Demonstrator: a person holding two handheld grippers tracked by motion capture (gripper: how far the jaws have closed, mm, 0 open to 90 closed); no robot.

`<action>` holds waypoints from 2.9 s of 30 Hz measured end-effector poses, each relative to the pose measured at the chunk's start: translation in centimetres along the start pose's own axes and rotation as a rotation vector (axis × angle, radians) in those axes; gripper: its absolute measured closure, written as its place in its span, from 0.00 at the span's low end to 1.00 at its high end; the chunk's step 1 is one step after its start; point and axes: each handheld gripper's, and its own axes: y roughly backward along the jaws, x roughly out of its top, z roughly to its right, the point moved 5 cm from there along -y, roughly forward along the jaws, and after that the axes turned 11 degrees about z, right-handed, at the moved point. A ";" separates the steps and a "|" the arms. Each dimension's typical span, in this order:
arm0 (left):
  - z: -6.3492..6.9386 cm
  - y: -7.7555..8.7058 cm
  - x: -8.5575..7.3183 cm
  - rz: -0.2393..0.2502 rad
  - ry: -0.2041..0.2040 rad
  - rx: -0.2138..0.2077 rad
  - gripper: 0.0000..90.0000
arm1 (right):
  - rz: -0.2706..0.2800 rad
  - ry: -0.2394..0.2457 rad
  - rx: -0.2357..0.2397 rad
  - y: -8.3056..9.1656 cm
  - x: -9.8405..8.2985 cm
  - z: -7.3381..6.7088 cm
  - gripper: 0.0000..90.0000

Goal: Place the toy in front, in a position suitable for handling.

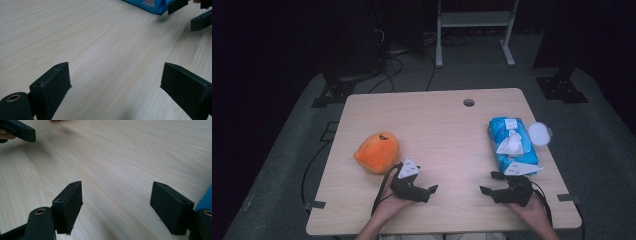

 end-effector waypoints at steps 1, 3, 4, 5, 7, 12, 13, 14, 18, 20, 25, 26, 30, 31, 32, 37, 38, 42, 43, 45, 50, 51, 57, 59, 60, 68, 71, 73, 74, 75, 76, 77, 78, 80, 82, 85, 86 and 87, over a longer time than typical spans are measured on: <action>0.0 0.1 0.2 0.003 0.001 -0.001 0.09 | 0.001 -0.002 0.000 0.0 0.0 0.0 0.27; -0.1 0.2 0.3 0.007 0.005 -0.003 0.09 | 0.001 -0.004 0.000 0.0 0.0 0.0 0.27; -0.1 0.3 0.6 0.020 0.004 -0.004 0.09 | 0.005 -0.006 0.001 0.1 0.0 0.1 0.27; -0.1 0.3 0.6 0.020 0.004 -0.004 0.10 | 0.008 -0.005 0.001 0.1 0.0 0.2 0.27; -0.2 0.4 1.0 0.031 0.006 -0.003 0.10 | 0.010 -0.009 -0.001 0.1 0.0 0.3 0.27; -0.3 1.0 2.1 0.061 0.000 0.001 0.10 | 0.020 -0.024 -0.007 0.3 0.0 0.5 0.27; -0.3 1.1 2.4 0.066 -0.006 0.001 0.10 | 0.020 -0.024 -0.007 0.3 0.0 0.5 0.27; -0.3 1.3 2.6 0.072 -0.015 -0.002 0.10 | 0.022 -0.024 -0.008 0.3 0.1 0.5 0.27; -0.3 2.0 3.3 0.099 -0.031 -0.004 0.10 | 0.024 -0.015 -0.013 0.3 0.2 0.5 0.27; -0.6 2.4 3.7 0.113 -0.030 0.005 0.10 | 0.021 -0.015 -0.016 0.3 0.2 0.4 0.27; -1.0 3.0 4.1 0.133 -0.036 0.024 0.10 | 0.017 -0.008 -0.014 0.2 0.2 0.3 0.27; -1.1 3.1 4.2 0.138 -0.038 0.031 0.10 | 0.017 -0.007 -0.014 0.2 0.3 0.2 0.27; -1.9 4.1 5.1 0.180 -0.045 0.054 0.10 | 0.019 -0.008 -0.013 0.3 0.3 0.2 0.27; -1.9 4.1 5.1 0.180 -0.045 0.054 0.10 | 0.019 -0.008 -0.013 0.3 0.3 0.2 0.27; -2.2 4.4 5.2 0.184 -0.045 0.063 0.10 | 0.019 -0.010 -0.014 0.3 0.3 0.2 0.27; -3.9 5.9 5.7 0.217 -0.035 0.121 0.10 | 0.021 -0.002 -0.014 0.3 0.4 0.1 0.27; -4.3 6.3 5.7 0.225 -0.030 0.135 0.10 | 0.021 -0.002 -0.014 0.3 0.4 0.1 0.27; -5.9 7.7 5.8 0.248 -0.025 0.198 0.10 | 0.016 0.003 -0.016 0.4 0.4 -0.1 0.27; -6.7 8.2 5.7 0.260 -0.012 0.228 0.10 | 0.017 0.000 -0.015 0.4 0.4 -0.1 0.27; -7.0 8.4 5.6 0.261 -0.002 0.236 0.10 | 0.016 -0.001 -0.014 0.4 0.3 -0.1 0.27; -8.5 9.4 5.3 0.272 0.012 0.292 0.10 | 0.008 0.003 -0.011 0.3 0.3 -0.2 0.27; -8.8 9.6 5.2 0.272 0.010 0.304 0.10 | 0.008 0.003 -0.010 0.2 0.3 -0.2 0.27; -10.5 10.6 4.5 0.277 0.008 0.377 0.10 | -0.002 0.004 -0.004 0.1 0.2 -0.3 0.27; -10.9 10.7 4.2 0.276 0.010 0.393 0.10 | 0.001 0.006 -0.001 0.0 0.2 -0.4 0.27; -10.9 10.7 4.2 0.276 0.010 0.393 0.10 | 0.001 0.006 -0.001 0.0 0.2 -0.4 0.27; -11.8 10.6 3.1 0.248 -0.009 0.439 0.10 | 0.001 0.007 0.001 0.0 0.2 -0.5 0.27; -12.2 10.4 2.5 0.223 -0.020 0.449 0.10 | 0.002 0.011 0.000 0.0 0.3 -0.5 0.27; -12.2 10.3 2.3 0.218 -0.018 0.450 0.10 | 0.002 0.010 0.000 0.1 0.3 -0.5 0.27; -12.3 10.3 2.2 0.211 -0.021 0.448 0.10 | 0.004 0.010 0.000 0.1 0.3 -0.5 0.27; -12.3 10.2 2.1 0.211 -0.020 0.449 0.10 | 0.003 0.009 0.000 0.1 0.3 -0.5 0.27; -12.3 10.2 2.1 0.211 -0.020 0.449 0.10 | 0.002 0.009 0.000 0.1 0.3 -0.5 0.27; -12.3 10.1 2.0 0.210 -0.020 0.450 0.10 | 0.002 0.010 0.000 0.1 0.3 -0.5 0.27; -12.3 10.0 1.9 0.201 -0.028 0.451 0.10 | 0.001 0.011 0.001 0.1 0.3 -0.5 0.27; -12.4 10.0 1.9 0.198 -0.031 0.452 0.10 | 0.000 0.012 0.001 0.1 0.3 -0.5 0.27; -12.5 9.8 1.6 0.185 -0.034 0.454 0.10 | 0.001 0.013 0.003 0.1 0.3 -0.6 0.27; -12.5 9.6 1.3 0.171 -0.040 0.455 0.10 | -0.003 0.014 0.004 0.1 0.2 -0.6 0.27; -12.6 9.5 1.2 0.166 -0.040 0.454 0.10 | -0.003 0.014 0.004 0.1 0.2 -0.6 0.27; -12.6 9.4 1.1 0.161 -0.038 0.453 0.10 | -0.004 0.014 0.003 0.1 0.3 -0.6 0.27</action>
